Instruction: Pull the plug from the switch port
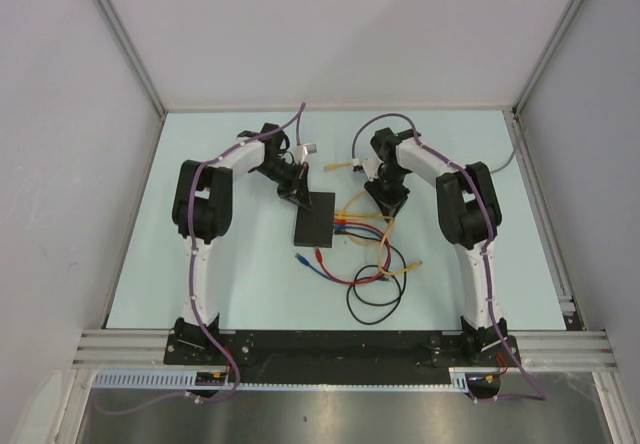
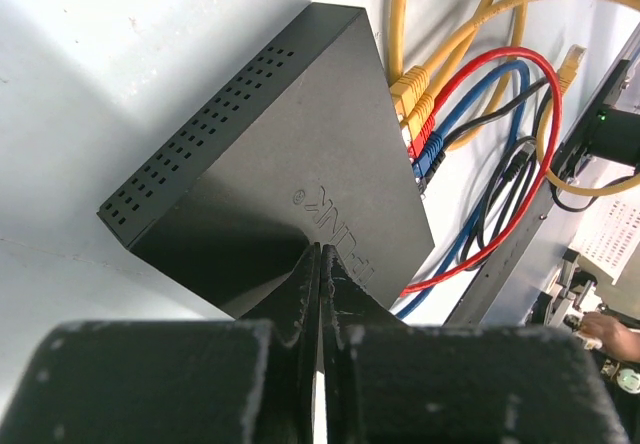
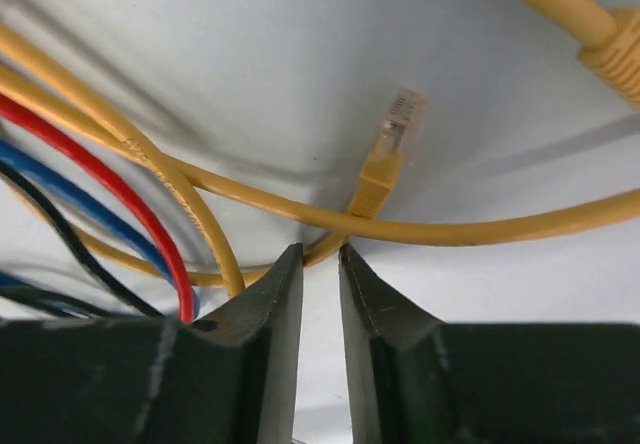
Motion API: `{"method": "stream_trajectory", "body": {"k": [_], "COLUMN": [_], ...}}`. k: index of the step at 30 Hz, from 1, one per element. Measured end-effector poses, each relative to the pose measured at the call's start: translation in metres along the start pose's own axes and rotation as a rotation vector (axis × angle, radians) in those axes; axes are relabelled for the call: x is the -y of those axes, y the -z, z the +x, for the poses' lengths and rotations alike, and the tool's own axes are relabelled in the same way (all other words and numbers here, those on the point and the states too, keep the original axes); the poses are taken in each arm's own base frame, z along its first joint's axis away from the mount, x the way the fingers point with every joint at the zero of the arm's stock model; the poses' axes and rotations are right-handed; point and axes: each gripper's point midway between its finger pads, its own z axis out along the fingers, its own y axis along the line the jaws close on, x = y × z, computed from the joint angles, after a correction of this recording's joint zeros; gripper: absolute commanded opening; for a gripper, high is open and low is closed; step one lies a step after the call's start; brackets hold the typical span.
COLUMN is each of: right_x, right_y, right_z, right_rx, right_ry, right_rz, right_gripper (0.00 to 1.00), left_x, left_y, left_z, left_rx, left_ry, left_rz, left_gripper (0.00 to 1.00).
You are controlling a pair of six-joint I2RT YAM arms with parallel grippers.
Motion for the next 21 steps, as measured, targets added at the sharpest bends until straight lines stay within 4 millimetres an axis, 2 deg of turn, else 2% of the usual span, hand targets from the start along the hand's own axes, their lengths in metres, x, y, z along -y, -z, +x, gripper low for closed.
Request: {"method": "stream_trajectory", "body": {"k": [1, 2, 4, 5, 8, 11, 16, 19, 21], "right_x": [0.002, 0.004, 0.009, 0.012, 0.029, 0.055, 0.114, 0.147, 0.169], "right_y": [0.000, 0.000, 0.001, 0.001, 0.006, 0.012, 0.030, 0.046, 0.059], "right_z": [0.001, 0.002, 0.003, 0.005, 0.012, 0.021, 0.043, 0.048, 0.043], "right_rx": [0.000, -0.002, -0.003, -0.005, -0.018, -0.035, -0.058, -0.050, -0.025], "right_ry": [0.001, 0.002, -0.006, -0.008, -0.016, -0.037, -0.114, -0.160, -0.185], "right_rz": [0.020, 0.037, 0.068, 0.081, 0.144, 0.214, 0.336, 0.398, 0.448], "right_gripper": [0.21, 0.13, 0.11, 0.05, 0.00, 0.00, 0.00, 0.00, 0.00], "left_x": [0.000, 0.000, 0.000, 0.000, 0.000, 0.000, 0.000, 0.000, -0.001], "left_y": [0.000, 0.000, 0.000, 0.000, 0.000, 0.000, 0.001, 0.002, 0.002], "left_z": [0.000, 0.000, 0.000, 0.000, 0.000, 0.000, -0.001, -0.003, -0.004], "left_rx": [0.000, 0.000, 0.000, 0.000, 0.000, 0.000, 0.000, 0.004, 0.005], "left_ry": [0.000, 0.000, 0.000, 0.000, 0.000, 0.000, -0.001, -0.006, -0.009], "left_rz": [0.000, 0.000, 0.000, 0.000, 0.000, 0.000, -0.003, -0.010, -0.013], "left_gripper": [0.01, 0.02, 0.02, 0.02, 0.02, 0.01, 0.01, 0.02, 0.02]}}
